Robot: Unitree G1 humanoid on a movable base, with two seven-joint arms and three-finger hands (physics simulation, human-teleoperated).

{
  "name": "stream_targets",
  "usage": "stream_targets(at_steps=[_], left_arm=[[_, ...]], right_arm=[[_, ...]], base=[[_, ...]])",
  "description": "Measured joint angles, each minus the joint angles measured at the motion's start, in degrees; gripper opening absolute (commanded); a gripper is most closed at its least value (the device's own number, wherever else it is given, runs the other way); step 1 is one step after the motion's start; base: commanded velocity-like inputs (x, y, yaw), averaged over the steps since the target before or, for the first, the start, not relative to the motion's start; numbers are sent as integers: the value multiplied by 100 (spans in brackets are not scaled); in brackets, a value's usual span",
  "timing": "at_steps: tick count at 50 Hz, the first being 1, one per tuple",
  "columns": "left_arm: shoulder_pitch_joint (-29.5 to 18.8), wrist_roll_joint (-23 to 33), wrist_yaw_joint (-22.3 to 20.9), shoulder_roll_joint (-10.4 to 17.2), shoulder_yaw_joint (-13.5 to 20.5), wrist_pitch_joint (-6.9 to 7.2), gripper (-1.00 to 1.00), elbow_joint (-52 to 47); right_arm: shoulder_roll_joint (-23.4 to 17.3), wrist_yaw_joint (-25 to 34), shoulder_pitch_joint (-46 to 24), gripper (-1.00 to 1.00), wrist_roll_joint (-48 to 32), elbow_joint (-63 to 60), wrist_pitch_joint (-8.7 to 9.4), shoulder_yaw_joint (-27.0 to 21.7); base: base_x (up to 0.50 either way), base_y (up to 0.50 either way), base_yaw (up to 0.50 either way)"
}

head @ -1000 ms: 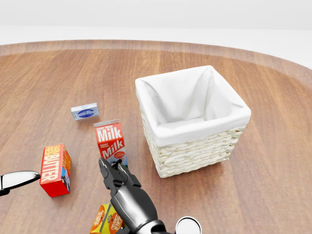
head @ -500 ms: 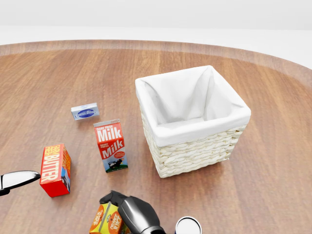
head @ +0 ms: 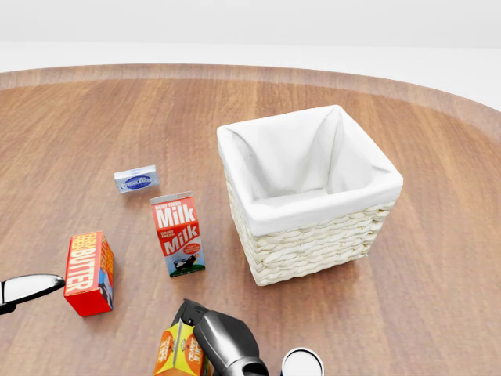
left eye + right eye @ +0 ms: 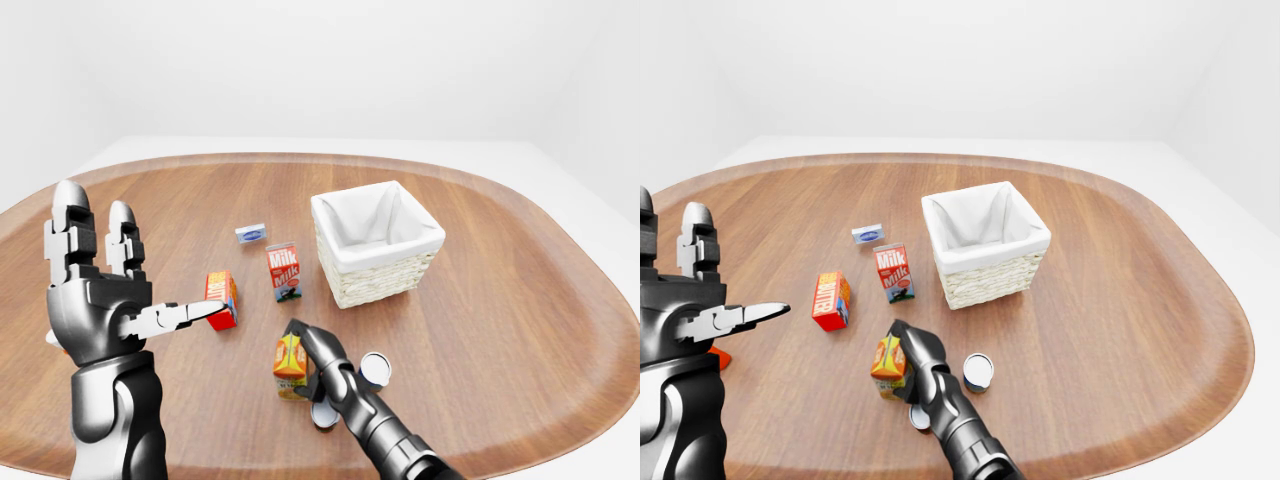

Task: Pick up the orange juice, and put it in the basket.

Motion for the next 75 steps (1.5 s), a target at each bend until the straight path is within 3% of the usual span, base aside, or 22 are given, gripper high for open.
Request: stream_targets(at_steps=[10, 42, 51, 75], left_arm=[[-1, 0, 0, 0, -1, 0, 100, 0], [-1, 1, 0, 0, -1, 0, 100, 0], [-1, 1, 0, 0, -1, 0, 100, 0], [-6, -7, 3, 2, 7, 0, 100, -5]], right_arm=[[-32, -57, 106, -100, 31, -111, 0, 68], [-201, 819, 751, -100, -190, -2117, 17, 492], [-244, 1067, 810, -100, -198, -2704, 181, 549], [-289, 1630, 645, -100, -187, -3924, 818, 532]], base=[[0, 0, 0], [0, 0, 0], [0, 0, 0], [0, 0, 0]])
